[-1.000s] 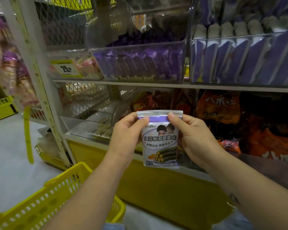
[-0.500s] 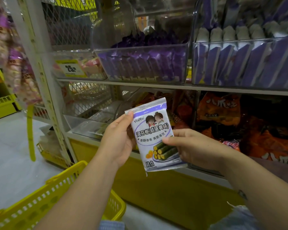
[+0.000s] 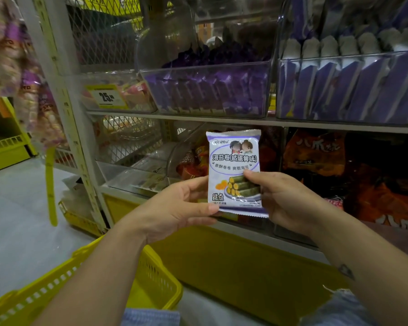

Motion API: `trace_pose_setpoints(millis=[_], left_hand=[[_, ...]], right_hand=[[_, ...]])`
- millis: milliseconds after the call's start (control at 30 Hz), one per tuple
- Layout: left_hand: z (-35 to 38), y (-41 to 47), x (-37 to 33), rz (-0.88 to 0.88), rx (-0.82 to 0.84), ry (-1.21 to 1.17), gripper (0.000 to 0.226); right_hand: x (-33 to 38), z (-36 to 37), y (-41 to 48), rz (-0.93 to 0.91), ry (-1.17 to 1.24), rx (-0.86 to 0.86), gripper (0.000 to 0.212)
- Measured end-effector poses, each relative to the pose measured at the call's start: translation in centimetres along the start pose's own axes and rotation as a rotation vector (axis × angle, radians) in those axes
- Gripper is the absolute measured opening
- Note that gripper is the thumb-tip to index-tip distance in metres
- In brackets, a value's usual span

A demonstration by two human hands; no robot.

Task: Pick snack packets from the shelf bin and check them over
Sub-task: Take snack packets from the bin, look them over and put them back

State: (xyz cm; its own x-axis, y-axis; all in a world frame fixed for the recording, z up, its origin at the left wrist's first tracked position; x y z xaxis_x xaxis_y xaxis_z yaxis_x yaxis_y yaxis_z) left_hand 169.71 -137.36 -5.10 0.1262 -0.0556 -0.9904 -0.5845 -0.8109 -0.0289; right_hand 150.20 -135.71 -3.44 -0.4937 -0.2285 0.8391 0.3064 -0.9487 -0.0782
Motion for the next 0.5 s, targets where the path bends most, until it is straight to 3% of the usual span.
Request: trace_pose_setpoints(millis=[400,500], left_hand=[[0.06,-0.33,-0.61,0.099,0.001,0.009,0.064],[-0.25,-0.18,-0.64,0.149,-0.135,0.109,0.07]], right_hand=[[0.07,-0.15,0.04,0.048,0.093,-0.088,0.033],[0.09,-0.01,0.05,0.0,0.073,-0.115,0.03]])
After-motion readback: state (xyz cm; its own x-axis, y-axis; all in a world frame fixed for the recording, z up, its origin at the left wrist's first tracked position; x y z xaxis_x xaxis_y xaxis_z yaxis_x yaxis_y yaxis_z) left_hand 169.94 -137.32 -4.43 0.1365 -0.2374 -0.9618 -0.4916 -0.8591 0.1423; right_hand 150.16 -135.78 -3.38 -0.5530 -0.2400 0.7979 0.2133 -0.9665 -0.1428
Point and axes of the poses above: each hand's wrist, its own y-axis towards the middle knuckle, its own z-axis out of the palm, x = y × z, the point moved 2 cm from there along y, towards the middle knuckle, and after that the axes turned 12 degrees about y, right-handed, at the moved point
